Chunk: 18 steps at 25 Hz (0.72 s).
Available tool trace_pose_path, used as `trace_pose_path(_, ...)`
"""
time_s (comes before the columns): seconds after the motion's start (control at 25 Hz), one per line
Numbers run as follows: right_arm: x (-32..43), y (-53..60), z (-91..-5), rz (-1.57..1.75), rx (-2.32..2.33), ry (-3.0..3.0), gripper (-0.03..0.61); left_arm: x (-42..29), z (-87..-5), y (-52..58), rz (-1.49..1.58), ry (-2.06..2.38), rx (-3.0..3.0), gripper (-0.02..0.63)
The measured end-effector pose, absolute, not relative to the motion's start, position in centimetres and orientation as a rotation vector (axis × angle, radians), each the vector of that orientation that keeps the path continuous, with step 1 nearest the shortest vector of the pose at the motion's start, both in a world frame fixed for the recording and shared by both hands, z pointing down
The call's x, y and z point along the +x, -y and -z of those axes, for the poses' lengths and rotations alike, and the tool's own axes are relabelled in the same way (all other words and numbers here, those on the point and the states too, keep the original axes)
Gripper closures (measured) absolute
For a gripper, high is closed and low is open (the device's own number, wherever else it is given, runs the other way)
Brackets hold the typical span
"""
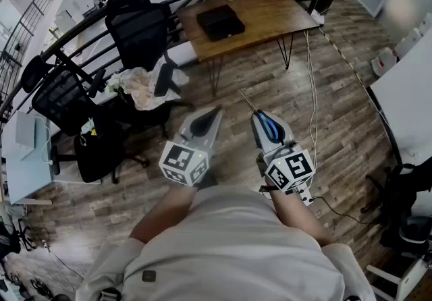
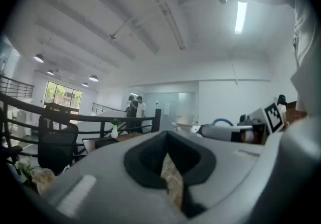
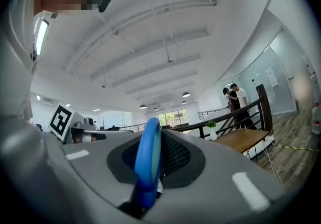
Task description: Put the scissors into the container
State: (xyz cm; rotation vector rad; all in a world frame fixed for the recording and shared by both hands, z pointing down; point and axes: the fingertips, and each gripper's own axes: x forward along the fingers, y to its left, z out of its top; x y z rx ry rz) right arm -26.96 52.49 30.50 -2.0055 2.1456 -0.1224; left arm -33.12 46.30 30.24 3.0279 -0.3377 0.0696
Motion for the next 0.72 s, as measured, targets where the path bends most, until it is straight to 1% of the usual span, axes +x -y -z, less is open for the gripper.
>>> trace_pose_path(0.72,-26.6,-48.6,-31.2,0.127,-2.025,-2.153,0.529,-32.4,-31.2,-42.6,-0.064,0.315,3.007,0.609)
